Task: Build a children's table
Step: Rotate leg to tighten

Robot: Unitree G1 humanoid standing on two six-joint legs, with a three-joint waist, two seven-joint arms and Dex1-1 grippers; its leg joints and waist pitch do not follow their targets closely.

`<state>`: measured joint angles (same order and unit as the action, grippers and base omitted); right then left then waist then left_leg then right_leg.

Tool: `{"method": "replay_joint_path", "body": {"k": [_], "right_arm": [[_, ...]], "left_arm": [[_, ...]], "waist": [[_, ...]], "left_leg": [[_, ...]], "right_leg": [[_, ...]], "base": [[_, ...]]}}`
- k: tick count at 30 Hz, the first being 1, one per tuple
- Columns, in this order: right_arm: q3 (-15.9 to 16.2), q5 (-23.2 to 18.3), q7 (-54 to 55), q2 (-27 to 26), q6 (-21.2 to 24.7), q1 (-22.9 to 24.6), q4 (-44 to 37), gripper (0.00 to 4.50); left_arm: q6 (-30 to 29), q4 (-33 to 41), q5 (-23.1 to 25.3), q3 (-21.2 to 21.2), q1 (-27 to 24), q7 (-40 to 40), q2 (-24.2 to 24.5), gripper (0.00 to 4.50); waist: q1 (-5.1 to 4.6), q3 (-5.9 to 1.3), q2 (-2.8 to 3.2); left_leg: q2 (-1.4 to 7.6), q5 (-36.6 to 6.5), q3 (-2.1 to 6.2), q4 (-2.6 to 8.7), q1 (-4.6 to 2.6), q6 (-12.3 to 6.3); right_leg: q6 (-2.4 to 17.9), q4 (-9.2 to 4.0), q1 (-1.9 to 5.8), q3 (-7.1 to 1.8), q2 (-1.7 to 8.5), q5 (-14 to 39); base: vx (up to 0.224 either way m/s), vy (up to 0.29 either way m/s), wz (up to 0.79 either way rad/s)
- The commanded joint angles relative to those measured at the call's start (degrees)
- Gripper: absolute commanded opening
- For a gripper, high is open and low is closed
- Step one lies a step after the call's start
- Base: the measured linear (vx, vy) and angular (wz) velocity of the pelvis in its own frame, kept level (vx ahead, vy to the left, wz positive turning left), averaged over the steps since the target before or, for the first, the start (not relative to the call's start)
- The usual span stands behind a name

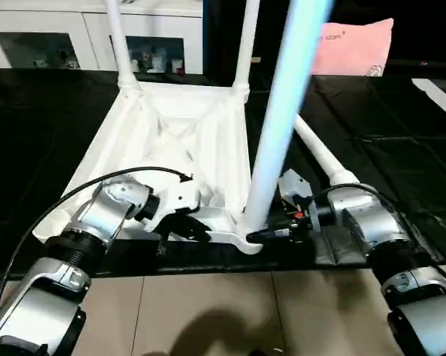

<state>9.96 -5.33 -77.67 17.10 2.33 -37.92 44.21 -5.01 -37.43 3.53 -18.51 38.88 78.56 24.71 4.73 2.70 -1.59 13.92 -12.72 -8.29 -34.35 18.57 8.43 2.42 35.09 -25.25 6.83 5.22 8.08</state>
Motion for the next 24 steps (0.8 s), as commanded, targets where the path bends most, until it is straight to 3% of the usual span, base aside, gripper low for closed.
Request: {"method": "replay_joint_path", "body": {"k": [1,3,6,10,12,15,19,21,24], "right_arm": [[-1.6,-0.6,7.9,-3.0,2.0,-1.0,1.8,2.72],[-3.2,-0.9,15.3,-6.3,3.7,-2.3,4.0,2.71],[-5.2,-1.3,25.4,-11.1,5.9,-4.7,7.0,2.70],[-6.8,-1.3,35.0,-16.5,9.3,-7.0,9.4,2.70],[-7.5,-0.8,40.1,-19.7,10.5,-8.2,10.5,2.70],[-7.5,0.6,44.6,-22.2,10.3,-9.5,12.0,2.70],[-7.5,2.1,47.8,-22.8,8.1,-10.0,13.1,2.70],[-7.8,1.9,47.5,-22.4,7.8,-9.7,12.8,3.25],[-8.2,1.9,46.9,-21.9,7.7,-9.2,12.1,3.50]], "left_arm": [[-2.9,0.5,-2.3,1.5,1.6,-4.7,-3.6,0.00],[-6.7,0.6,-2.9,3.8,2.4,-10.7,-6.1,0.00],[-12.5,0.8,-3.9,7.2,3.8,-19.6,-10.3,0.00],[-16.6,0.5,-3.5,10.0,5.5,-29.4,-14.8,0.00],[-18.4,0.2,-3.0,11.2,6.2,-35.0,-17.6,0.00],[-19.9,0.7,-2.6,11.8,6.3,-38.8,-19.7,0.00],[-21.1,2.7,-1.3,10.4,5.1,-38.6,-19.3,0.00],[-21.1,2.9,-0.9,10.0,4.9,-38.4,-18.5,0.00],[-21.2,3.1,-0.8,10.0,4.6,-37.7,-17.7,0.00]], "waist": [[-0.31,-4.05,0.30],[-1.01,-3.96,0.06],[-2.44,-3.91,-0.18],[-2.76,-4.00,-0.35],[-2.79,-4.12,-0.22],[-2.95,-4.35,-0.08],[-2.82,-4.47,-0.06],[-2.80,-4.44,0.06],[-2.86,-4.32,0.16]], "left_leg": [[-1.33,-6.1,-1.95,3.73,1.48,-2.92],[-1.63,-6.7,-1.70,3.83,1.62,-1.64],[-1.99,-6.5,-1.59,3.68,1.95,-1.37],[-2.24,-5.3,-1.75,3.45,1.86,-2.83],[-2.09,-4.4,-1.74,3.50,1.84,-3.17],[-1.89,-3.4,-1.70,3.54,1.78,-3.51],[-1.89,-2.3,-1.80,3.45,1.74,-5.31],[-1.87,-1.8,-1.83,3.41,1.73,-6.05],[-1.91,-3.0,-1.86,3.45,1.74,-6.21]], "right_leg": [[10.4,-3.75,5.17,-2.82,1.84,15.5],[8.4,-4.19,5.28,-2.53,1.89,19.9],[7.1,-4.65,5.30,-2.23,1.84,23.2],[6.2,-5.05,4.88,-2.19,1.64,24.0],[7.0,-4.76,4.88,-2.24,1.56,21.6],[9.6,-3.97,4.90,-2.49,1.61,15.7],[12.0,-3.49,5.05,-2.69,1.77,10.8],[12.9,-3.33,5.11,-2.74,1.76,9.0],[12.8,-3.62,5.18,-2.71,1.81,10.4]], "base": [[0.000,0.000,0.00],[0.000,0.000,0.00],[0.000,0.000,0.00],[0.000,0.000,0.00],[0.000,0.000,0.00],[0.000,0.000,0.00],[0.000,0.000,0.00],[0.000,0.000,0.00],[0.000,0.000,0.00]]}}
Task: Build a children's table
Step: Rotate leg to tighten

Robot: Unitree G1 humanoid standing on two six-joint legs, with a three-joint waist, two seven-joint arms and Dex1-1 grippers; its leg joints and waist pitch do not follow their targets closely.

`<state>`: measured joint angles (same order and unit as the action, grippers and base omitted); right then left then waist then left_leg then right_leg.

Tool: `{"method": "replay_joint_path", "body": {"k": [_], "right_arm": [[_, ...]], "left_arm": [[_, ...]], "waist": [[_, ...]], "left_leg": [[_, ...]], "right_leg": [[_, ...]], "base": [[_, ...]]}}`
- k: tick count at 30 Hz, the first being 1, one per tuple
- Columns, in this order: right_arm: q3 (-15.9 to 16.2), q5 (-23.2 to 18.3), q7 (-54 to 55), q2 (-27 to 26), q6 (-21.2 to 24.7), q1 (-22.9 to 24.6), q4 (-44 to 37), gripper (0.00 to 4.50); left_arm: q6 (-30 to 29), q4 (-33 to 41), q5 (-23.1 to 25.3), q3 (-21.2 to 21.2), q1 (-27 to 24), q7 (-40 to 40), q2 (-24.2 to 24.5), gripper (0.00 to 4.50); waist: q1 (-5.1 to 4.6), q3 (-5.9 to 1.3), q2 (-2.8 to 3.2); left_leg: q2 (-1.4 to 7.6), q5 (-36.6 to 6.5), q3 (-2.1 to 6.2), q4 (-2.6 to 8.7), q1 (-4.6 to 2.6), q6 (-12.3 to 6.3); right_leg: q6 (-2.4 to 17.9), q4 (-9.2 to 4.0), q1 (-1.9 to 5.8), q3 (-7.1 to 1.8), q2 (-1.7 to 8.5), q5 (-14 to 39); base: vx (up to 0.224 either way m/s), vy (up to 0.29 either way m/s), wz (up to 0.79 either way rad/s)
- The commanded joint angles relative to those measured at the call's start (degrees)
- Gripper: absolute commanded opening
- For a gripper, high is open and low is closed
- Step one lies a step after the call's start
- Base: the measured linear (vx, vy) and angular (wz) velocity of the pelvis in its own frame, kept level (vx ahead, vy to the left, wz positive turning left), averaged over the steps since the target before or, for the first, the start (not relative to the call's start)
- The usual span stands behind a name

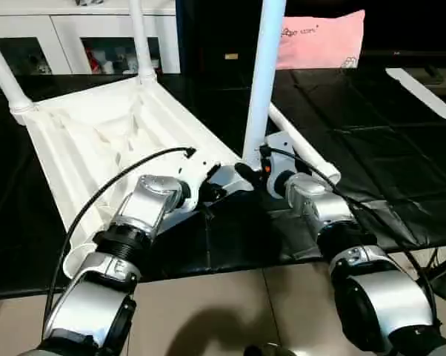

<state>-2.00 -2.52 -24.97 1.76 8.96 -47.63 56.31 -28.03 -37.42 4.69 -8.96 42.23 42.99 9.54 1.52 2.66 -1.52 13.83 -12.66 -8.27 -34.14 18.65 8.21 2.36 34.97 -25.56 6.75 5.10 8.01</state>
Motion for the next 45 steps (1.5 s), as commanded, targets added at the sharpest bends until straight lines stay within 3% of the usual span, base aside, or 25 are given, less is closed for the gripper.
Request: {"method": "replay_joint_path", "body": {"k": [1,8,12,14,17,25,30,35,45], "right_arm": [[3.8,-0.7,-6.2,-6.0,0.6,0.9,-0.3,3.66],[4.2,-0.2,-10.1,-1.8,-2.7,3.1,-2.4,4.27],[5.2,-1.4,-18.4,2.1,-4.5,6.2,-7.3,4.44],[7.6,-2.2,-28.1,6.5,-5.5,9.4,-12.5,4.44],[9.3,-1.9,-35.0,10.2,-6.0,11.0,-14.9,4.44],[10.5,-2.0,-43.4,15.5,-8.5,11.0,-16.2,4.44],[12.4,-0.8,-47.2,17.2,-12.9,9.8,-15.2,4.44],[13.1,-1.2,-51.1,17.4,-13.0,9.2,-14.2,4.44],[13.8,-3.0,-56.5,18.3,-10.9,9.6,-13.9,3.59]], "left_arm": [[2.2,3.2,-1.8,0.1,1.0,-1.2,-1.9,0.00],[9.1,4.2,0.1,-4.4,-1.4,7.6,3.6,0.00],[12.4,3.8,0.2,-5.3,-2.3,12.7,6.9,0.00],[15.9,3.0,-0.1,-6.1,-2.3,17.3,9.8,0.00],[19.1,3.3,-1.5,-6.8,-2.6,23.1,12.0,0.00],[23.1,3.7,-2.6,-9.0,-2.5,33.5,15.2,0.00],[25.1,4.8,-2.8,-11.1,-2.9,38.8,16.1,0.00],[25.7,4.9,-2.6,-11.8,-3.0,40.1,16.1,0.00],[26.6,4.1,-2.5,-12.3,-2.6,40.7,16.3,0.00]], "waist": [[0.39,-4.26,0.29],[0.15,-4.25,0.23],[0.18,-4.17,0.22],[0.87,-4.24,0.28],[1.10,-4.29,0.21],[2.44,-4.27,0.13],[3.50,-4.25,-0.04],[3.47,-4.21,-0.06],[3.45,-4.33,-0.07]], "left_leg": [[-1.82,-3.4,-1.87,3.26,1.60,-5.84],[-1.66,-4.8,-1.69,3.41,1.66,-5.39],[-1.45,-5.4,-1.85,3.39,1.43,-5.92],[-1.28,-5.1,-1.88,3.36,1.17,-6.58],[-1.25,-4.4,-1.90,3.29,1.40,-6.86],[-1.08,-3.4,-1.99,3.28,1.36,-5.86],[-1.01,-4.0,-2.11,3.33,1.28,-4.78],[-1.06,-4.6,-2.03,3.32,1.56,-4.61],[-1.08,-3.6,-1.97,3.20,1.65,-4.68]], "right_leg": [[12.7,-3.54,5.47,-2.62,1.95,10.9],[12.3,-3.57,5.55,-2.62,2.00,11.7],[12.5,-3.60,5.30,-2.76,1.96,11.6],[13.0,-3.42,5.21,-2.84,1.94,10.1],[13.5,-3.11,5.30,-2.89,1.96,8.8],[13.9,-2.78,5.30,-2.95,2.04,7.7],[13.1,-2.81,5.13,-3.02,2.12,9.3],[12.5,-2.89,5.32,-2.98,2.07,10.2],[12.2,-2.83,5.35,-2.89,1.96,10.0]], "base": [[0.000,0.000,0.00],[0.000,0.000,0.00],[0.000,0.000,0.00],[0.000,0.000,0.00],[0.000,0.000,0.00],[0.000,0.000,0.00],[0.000,0.000,0.00],[0.000,0.000,0.00],[0.000,0.000,0.00]]}}
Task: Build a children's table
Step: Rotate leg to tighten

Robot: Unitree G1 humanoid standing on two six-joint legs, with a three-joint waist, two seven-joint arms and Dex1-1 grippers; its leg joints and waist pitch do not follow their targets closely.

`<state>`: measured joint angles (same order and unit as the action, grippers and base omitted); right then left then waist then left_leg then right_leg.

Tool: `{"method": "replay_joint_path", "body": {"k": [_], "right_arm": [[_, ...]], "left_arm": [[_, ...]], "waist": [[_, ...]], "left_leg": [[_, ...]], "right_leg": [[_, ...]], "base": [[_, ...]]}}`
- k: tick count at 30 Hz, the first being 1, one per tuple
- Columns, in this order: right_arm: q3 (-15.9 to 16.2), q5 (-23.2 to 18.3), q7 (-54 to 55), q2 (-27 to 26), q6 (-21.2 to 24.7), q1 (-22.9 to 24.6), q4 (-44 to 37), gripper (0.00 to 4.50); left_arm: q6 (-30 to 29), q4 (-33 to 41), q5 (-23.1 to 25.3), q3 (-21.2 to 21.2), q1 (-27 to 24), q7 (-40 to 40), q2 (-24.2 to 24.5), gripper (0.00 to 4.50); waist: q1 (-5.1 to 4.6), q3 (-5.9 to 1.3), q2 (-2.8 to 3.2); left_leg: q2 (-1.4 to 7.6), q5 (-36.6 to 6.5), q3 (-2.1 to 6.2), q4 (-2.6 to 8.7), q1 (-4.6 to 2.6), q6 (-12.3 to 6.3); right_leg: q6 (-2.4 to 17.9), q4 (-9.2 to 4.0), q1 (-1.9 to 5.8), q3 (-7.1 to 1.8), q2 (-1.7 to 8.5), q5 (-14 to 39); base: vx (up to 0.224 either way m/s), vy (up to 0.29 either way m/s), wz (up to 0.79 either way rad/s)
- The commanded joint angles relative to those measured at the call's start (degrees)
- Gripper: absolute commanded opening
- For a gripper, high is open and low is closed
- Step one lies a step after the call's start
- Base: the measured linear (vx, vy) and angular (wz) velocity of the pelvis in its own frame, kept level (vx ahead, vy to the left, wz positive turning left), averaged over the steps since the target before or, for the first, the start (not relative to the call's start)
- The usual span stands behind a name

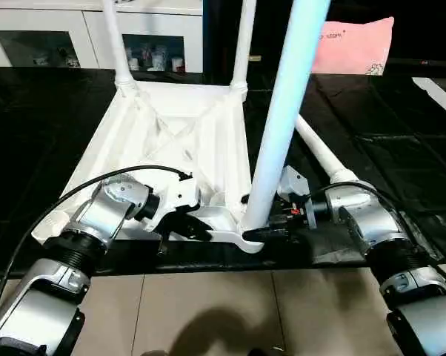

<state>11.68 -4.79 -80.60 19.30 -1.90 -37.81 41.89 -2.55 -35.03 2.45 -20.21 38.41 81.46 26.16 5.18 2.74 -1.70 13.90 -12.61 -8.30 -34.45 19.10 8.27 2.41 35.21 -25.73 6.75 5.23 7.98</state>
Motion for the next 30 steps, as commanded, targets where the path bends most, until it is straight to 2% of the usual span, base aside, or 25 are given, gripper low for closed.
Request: {"method": "replay_joint_path", "body": {"k": [1,3,4,9,10,13,19,22,24,25,26,27,29,30], "right_arm": [[0.1,-0.7,-1.2,0.8,0.2,-0.2,0.7,3.52],[0.0,-0.7,-1.7,0.8,0.4,-0.1,0.8,3.47],[0.0,-0.7,-1.8,0.8,0.4,-0.1,0.8,3.23],[0.4,-0.7,-2.0,0.7,0.4,0.7,0.3,2.93],[0.4,-0.7,-2.0,0.7,0.4,0.7,0.3,2.70],[0.5,-0.7,-2.1,0.3,0.8,1.3,-0.4,2.59],[0.1,-1.5,-1.2,-0.8,2.5,2.2,-1.6,2.54],[-1.2,-0.6,7.0,-3.6,6.8,1.1,0.8,2.53],[-2.5,-0.7,12.4,-6.0,7.6,0.3,2.2,2.52],[-3.4,-0.9,16.3,-7.9,8.8,-0.4,3.2,2.52],[-3.4,-0.9,16.3,-7.9,8.8,-0.4,3.2,2.52],[-4.1,-1.1,19.3,-9.5,9.7,-1.2,4.1,2.52],[-5.4,-1.9,25.5,-13.1,12.2,-3.0,6.1,2.51],[-5.6,-2.1,27.0,-14.1,12.8,-3.6,6.7,2.50]], "left_arm": [[1.2,1.7,-0.2,-1.1,1.2,2.3,-0.3,0.00],[1.2,1.6,-0.2,-1.2,1.2,2.5,-0.2,0.00],[1.2,1.6,-0.2,-1.2,1.1,2.5,-0.2,0.00],[1.5,1.6,-0.1,-1.4,0.9,2.3,-0.1,0.00],[1.5,1.6,-0.1,-1.4,0.9,2.3,-0.1,0.00],[1.6,1.6,-0.1,-1.2,0.6,1.9,0.0,0.00],[0.0,1.9,-0.8,-0.4,-0.1,0.9,-0.2,0.00],[-5.8,2.3,-2.9,3.1,0.2,-5.0,-2.9,0.00],[-9.2,2.3,-3.6,5.0,0.7,-9.7,-4.9,0.00],[-11.7,2.8,-3.6,6.0,1.0,-12.9,-6.2,0.00],[-11.7,2.8,-3.6,6.0,1.0,-12.9,-6.2,0.00],[-13.6,3.2,-3.7,6.7,1.2,-15.4,-7.4,0.00],[-18.3,3.8,-3.9,8.6,2.1,-21.5,-10.3,0.00],[-19.0,3.7,-3.8,9.0,2.4,-23.2,-11.1,0.00]], "waist": [[-0.24,-4.40,0.11],[-0.22,-4.43,0.07],[-0.21,-4.44,0.14],[-0.21,-4.41,0.09],[-0.19,-4.43,0.13],[-0.18,-4.47,0.37],[-0.19,-4.43,0.34],[-0.31,-4.32,0.39],[-0.63,-4.18,0.18],[-0.98,-4.18,0.01],[-1.20,-4.18,0.01],[-1.82,-4.14,-0.26],[-2.60,-4.09,-0.12],[-2.87,-4.13,-0.48]], "left_leg": [[-1.15,-3.7,-1.95,3.51,1.17,-4.70],[-1.17,-3.6,-1.96,3.47,1.24,-4.78],[-1.19,-3.5,-1.97,3.45,1.22,-4.80],[-1.19,-3.8,-1.96,3.48,1.26,-4.66],[-1.18,-3.7,-1.94,3.48,1.19,-4.60],[-1.16,-3.5,-1.92,3.47,1.15,-4.60],[-1.16,-4.2,-1.93,3.51,1.15,-4.43],[-1.22,-4.4,-1.92,3.57,1.23,-3.79],[-1.48,-5.8,-1.91,3.65,1.09,-2.48],[-1.59,-5.9,-1.85,3.69,1.29,-1.96],[-1.66,-5.8,-1.80,3.73,1.41,-1.79],[-1.78,-5.8,-1.80,3.71,1.47,-1.53],[-1.86,-6.0,-1.82,3.59,1.44,-1.54],[-2.11,-6.0,-1.83,3.43,1.52,-1.98]], "right_leg": [[12.1,-3.08,5.51,-2.88,1.82,10.1],[12.3,-3.03,5.55,-2.89,1.81,9.8],[12.3,-3.05,5.54,-2.89,1.80,9.6],[11.9,-3.18,5.56,-2.82,1.80,10.6],[12.0,-3.12,5.52,-2.84,1.78,10.4],[12.3,-3.03,5.51,-2.85,1.78,9.7],[12.3,-3.13,5.55,-2.81,1.73,9.8],[11.9,-3.19,5.58,-2.84,1.73,10.9],[10.1,-3.83,5.48,-2.70,1.82,15.8],[9.2,-3.99,5.59,-2.63,1.77,17.8],[8.9,-4.02,5.67,-2.58,1.76,18.3],[8.1,-4.28,5.69,-2.48,1.69,19.5],[7.9,-4.50,5.49,-2.44,1.69,20.8],[7.2,-4.71,5.49,-2.25,1.63,22.4]], "base": [[0.000,0.000,0.00],[0.000,0.000,0.00],[0.000,0.000,0.00],[0.000,0.000,0.00],[0.000,0.000,0.00],[0.000,0.000,0.00],[0.000,0.000,0.00],[0.000,0.000,0.00],[0.000,0.000,0.00],[0.000,0.000,0.00],[0.000,0.000,0.00],[0.000,0.000,0.00],[0.000,0.000,0.00],[0.000,0.000,0.00]]}}
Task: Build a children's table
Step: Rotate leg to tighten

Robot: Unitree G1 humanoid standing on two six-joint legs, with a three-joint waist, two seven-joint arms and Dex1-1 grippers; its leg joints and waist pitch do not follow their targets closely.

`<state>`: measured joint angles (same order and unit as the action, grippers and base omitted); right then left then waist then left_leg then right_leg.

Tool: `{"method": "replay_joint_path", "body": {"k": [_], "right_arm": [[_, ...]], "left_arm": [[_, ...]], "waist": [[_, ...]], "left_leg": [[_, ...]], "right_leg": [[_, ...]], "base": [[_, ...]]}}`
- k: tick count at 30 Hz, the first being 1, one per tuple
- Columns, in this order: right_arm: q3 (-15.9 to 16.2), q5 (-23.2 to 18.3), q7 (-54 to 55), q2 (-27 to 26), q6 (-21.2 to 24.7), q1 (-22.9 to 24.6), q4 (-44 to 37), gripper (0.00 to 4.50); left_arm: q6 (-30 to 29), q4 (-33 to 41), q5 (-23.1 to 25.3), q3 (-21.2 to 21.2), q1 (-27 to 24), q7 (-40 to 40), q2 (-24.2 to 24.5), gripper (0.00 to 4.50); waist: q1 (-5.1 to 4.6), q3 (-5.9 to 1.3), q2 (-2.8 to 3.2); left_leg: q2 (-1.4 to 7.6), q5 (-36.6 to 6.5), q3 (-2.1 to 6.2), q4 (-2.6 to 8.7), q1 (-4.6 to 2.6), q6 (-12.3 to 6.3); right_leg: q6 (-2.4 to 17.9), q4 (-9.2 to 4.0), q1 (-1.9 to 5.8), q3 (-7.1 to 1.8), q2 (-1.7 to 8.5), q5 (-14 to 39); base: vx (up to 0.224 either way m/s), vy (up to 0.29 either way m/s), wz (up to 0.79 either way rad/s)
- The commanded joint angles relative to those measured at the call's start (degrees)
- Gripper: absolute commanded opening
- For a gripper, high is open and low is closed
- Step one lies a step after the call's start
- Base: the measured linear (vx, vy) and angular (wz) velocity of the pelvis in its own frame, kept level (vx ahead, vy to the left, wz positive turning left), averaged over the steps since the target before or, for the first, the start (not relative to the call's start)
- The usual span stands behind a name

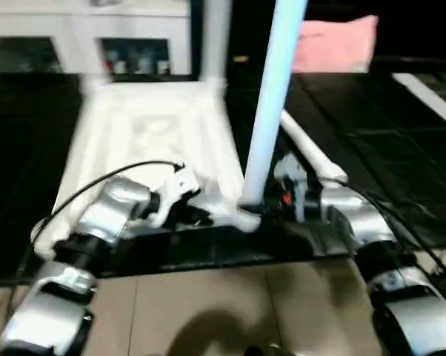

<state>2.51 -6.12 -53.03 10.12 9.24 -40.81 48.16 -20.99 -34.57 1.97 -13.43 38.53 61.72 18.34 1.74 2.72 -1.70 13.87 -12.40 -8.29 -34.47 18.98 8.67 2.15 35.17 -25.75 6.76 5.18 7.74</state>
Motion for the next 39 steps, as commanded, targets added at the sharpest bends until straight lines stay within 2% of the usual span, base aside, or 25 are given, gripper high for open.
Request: {"method": "replay_joint_path", "body": {"k": [1,4,6,10,13,15,17,19,20,21,27,31,35,37,39], "right_arm": [[3.5,-0.8,0.3,-5.5,2.0,-0.9,0.9,2.48],[2.5,-0.3,9.1,-10.1,3.8,-3.7,4.2,2.47],[0.5,0.2,16.7,-13.7,5.0,-6.2,7.2,2.47],[0.5,1.6,19.6,-15.4,5.0,-7.4,8.4,2.47],[0.9,2.1,20.2,-15.3,4.8,-7.3,8.4,2.47],[1.6,2.7,19.1,-14.6,3.7,-6.7,8.0,2.47],[0.9,2.7,18.6,-13.9,3.1,-6.3,7.7,3.03],[0.2,2.6,18.5,-13.4,2.4,-6.2,7.7,3.19],[0.1,2.7,18.3,-13.0,1.9,-6.0,7.5,3.26],[0.2,2.8,18.0,-12.7,1.6,-5.9,7.3,3.51],[3.0,3.3,8.4,-7.2,-1.8,-1.5,1.6,4.08],[2.3,3.0,4.3,-3.3,-4.2,-0.1,-0.2,4.42],[1.9,2.1,-1.7,0.4,-5.0,1.0,-2.3,4.48],[2.9,2.0,-5.3,2.5,-5.7,1.9,-3.8,4.48],[4.7,2.2,-10.8,5.1,-6.1,3.0,-5.7,4.48]], "left_arm": [[-0.9,3.1,-3.2,2.5,2.6,-4.5,-3.8,0.00],[-3.8,1.8,-2.3,4.6,4.2,-13.4,-7.9,0.00],[-6.2,2.1,-1.6,5.5,4.7,-19.0,-11.1,0.00],[-7.7,3.4,-0.6,4.7,4.1,-20.4,-12.0,0.00],[-7.9,3.6,-0.5,4.5,4.1,-20.7,-11.7,0.00],[-7.9,3.7,-0.4,4.4,4.0,-20.4,-11.1,0.00],[-7.7,3.7,0.3,4.0,3.7,-19.8,-10.1,0.00],[-7.3,3.6,1.0,3.6,3.4,-19.4,-9.3,0.00],[-6.8,3.4,1.4,3.2,3.2,-19.0,-8.7,0.00],[-6.2,3.3,1.8,2.8,3.1,-18.5,-8.2,0.00],[0.2,1.5,2.3,0.7,2.4,-10.9,-3.4,0.00],[3.7,0.9,1.5,-0.4,2.0,-4.0,-0.3,0.00],[8.2,0.6,0.6,-2.4,1.6,3.4,2.9,0.00],[9.8,0.8,-0.1,-3.0,1.4,7.5,4.2,0.00],[11.1,0.4,-0.4,-3.8,1.7,11.9,5.4,0.00]], "waist": [[0.57,-4.11,-0.32],[0.26,-4.12,-0.42],[0.11,-4.23,-0.41],[-0.05,-4.45,-0.14],[0.12,-4.55,-0.07],[0.12,-4.48,0.05],[0.17,-4.40,0.03],[0.18,-4.38,0.32],[0.11,-4.34,0.25],[0.10,-4.37,0.23],[0.24,-4.31,0.50],[0.43,-4.28,0.53],[0.64,-4.38,0.61],[0.96,-4.37,0.54],[1.59,-4.41,0.70]], "left_leg": [[-2.19,-5.9,-1.90,3.36,1.70,-3.07],[-2.11,-5.1,-1.80,3.40,1.96,-3.20],[-2.14,-4.6,-1.78,3.37,1.84,-3.03],[-1.95,-3.6,-1.76,3.41,1.80,-4.05],[-1.89,-2.7,-1.84,3.36,1.72,-5.72],[-1.94,-3.2,-1.89,3.35,1.68,-6.00],[-1.95,-4.3,-1.91,3.39,1.61,-5.90],[-1.97,-5.0,-1.86,3.42,1.64,-5.37],[-1.93,-5.2,-1.86,3.46,1.67,-5.28],[-1.94,-5.5,-1.85,3.45,1.58,-5.22],[-1.73,-6.2,-1.78,3.53,1.51,-5.96],[-1.65,-7.1,-1.79,3.61,1.30,-5.50],[-1.52,-6.5,-1.68,3.64,1.34,-5.60],[-1.30,-5.6,-1.77,3.65,1.19,-5.96],[-1.19,-5.3,-1.85,3.62,0.99,-6.12]], "right_leg": [[6.8,-4.97,5.47,-2.19,1.70,23.6],[6.7,-4.80,5.41,-2.14,1.62,23.1],[6.7,-4.73,5.35,-2.08,1.56,22.4],[9.1,-4.07,5.34,-2.34,1.59,16.5],[11.7,-3.58,5.51,-2.50,1.64,11.4],[11.9,-3.72,5.53,-2.46,1.65,11.5],[11.6,-3.94,5.53,-2.44,1.71,13.3],[10.9,-4.12,5.55,-2.40,1.75,14.7],[10.7,-4.18,5.53,-2.40,1.72,15.0],[10.6,-4.22,5.50,-2.38,1.70,15.3],[11.0,-4.15,5.48,-2.44,1.64,13.8],[11.5,-4.15,5.38,-2.52,1.74,14.4],[12.3,-3.79,5.54,-2.64,1.78,12.5],[13.4,-3.46,5.41,-2.76,1.76,9.9],[13.8,-3.32,5.31,-2.79,1.82,9.2]], "base": [[0.000,0.000,0.00],[0.000,0.000,0.00],[0.000,0.000,0.00],[0.000,0.000,0.00],[0.000,0.000,0.00],[0.000,0.000,0.00],[0.000,0.000,0.00],[0.000,0.000,0.00],[0.000,0.000,0.00],[0.000,0.000,0.00],[0.000,0.000,0.00],[0.000,0.000,0.00],[0.000,0.000,0.00],[0.000,0.000,0.00],[0.000,0.000,0.00]]}}
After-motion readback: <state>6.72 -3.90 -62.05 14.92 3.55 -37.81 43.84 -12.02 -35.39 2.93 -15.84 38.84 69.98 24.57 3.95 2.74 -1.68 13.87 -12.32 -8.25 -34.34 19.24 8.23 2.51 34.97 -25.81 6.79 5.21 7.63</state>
